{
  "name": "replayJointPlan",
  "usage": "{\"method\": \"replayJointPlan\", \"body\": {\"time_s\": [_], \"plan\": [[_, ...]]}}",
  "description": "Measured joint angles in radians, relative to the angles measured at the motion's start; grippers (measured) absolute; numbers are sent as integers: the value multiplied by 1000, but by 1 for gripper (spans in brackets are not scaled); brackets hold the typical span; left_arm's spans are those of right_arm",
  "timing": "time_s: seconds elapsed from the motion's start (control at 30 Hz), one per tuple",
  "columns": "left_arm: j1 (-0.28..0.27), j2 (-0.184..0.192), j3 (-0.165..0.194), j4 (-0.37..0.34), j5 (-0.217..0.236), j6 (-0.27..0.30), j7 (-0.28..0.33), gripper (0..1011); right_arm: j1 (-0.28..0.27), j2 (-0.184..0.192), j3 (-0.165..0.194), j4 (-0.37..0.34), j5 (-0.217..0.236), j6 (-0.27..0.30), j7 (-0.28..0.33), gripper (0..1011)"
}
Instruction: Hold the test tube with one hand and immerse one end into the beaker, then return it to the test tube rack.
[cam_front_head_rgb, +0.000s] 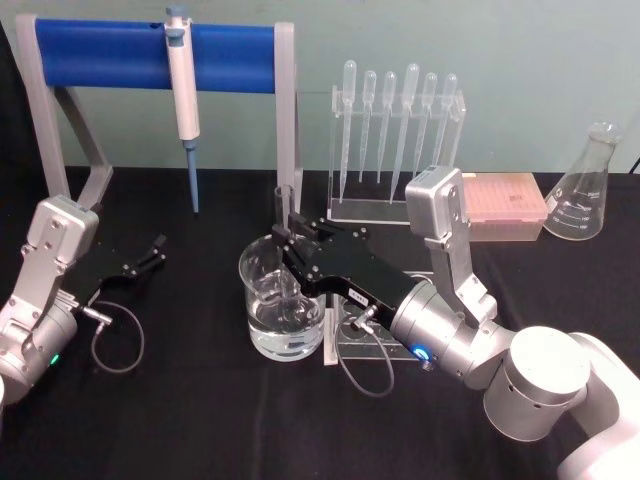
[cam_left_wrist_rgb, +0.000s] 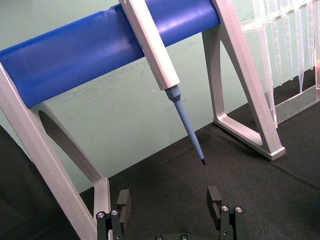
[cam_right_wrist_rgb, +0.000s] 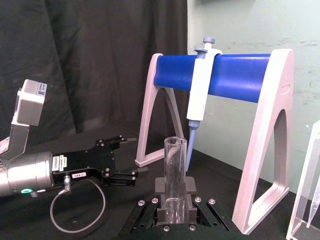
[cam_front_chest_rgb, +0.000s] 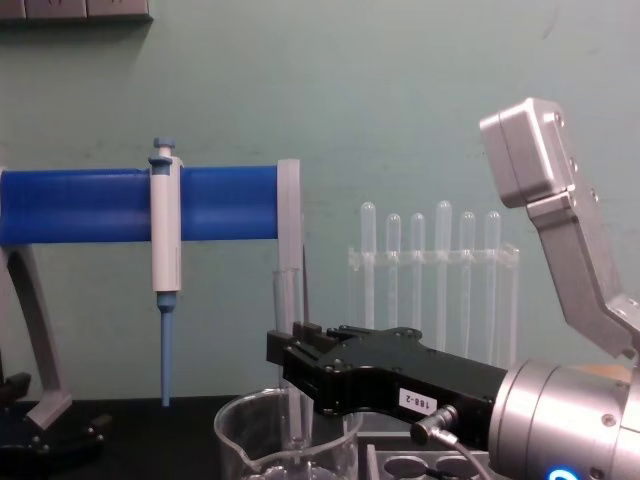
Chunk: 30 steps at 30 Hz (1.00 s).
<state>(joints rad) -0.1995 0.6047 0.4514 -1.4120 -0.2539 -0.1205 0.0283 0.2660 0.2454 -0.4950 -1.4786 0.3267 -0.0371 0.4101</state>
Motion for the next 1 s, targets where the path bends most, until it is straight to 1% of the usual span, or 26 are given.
{"method": "replayJointPlan", "body": {"time_s": [1.0], "plan": [[0,0,0,0,0,0,0,1000,0,0,0,0,0,0,0,222]]}}
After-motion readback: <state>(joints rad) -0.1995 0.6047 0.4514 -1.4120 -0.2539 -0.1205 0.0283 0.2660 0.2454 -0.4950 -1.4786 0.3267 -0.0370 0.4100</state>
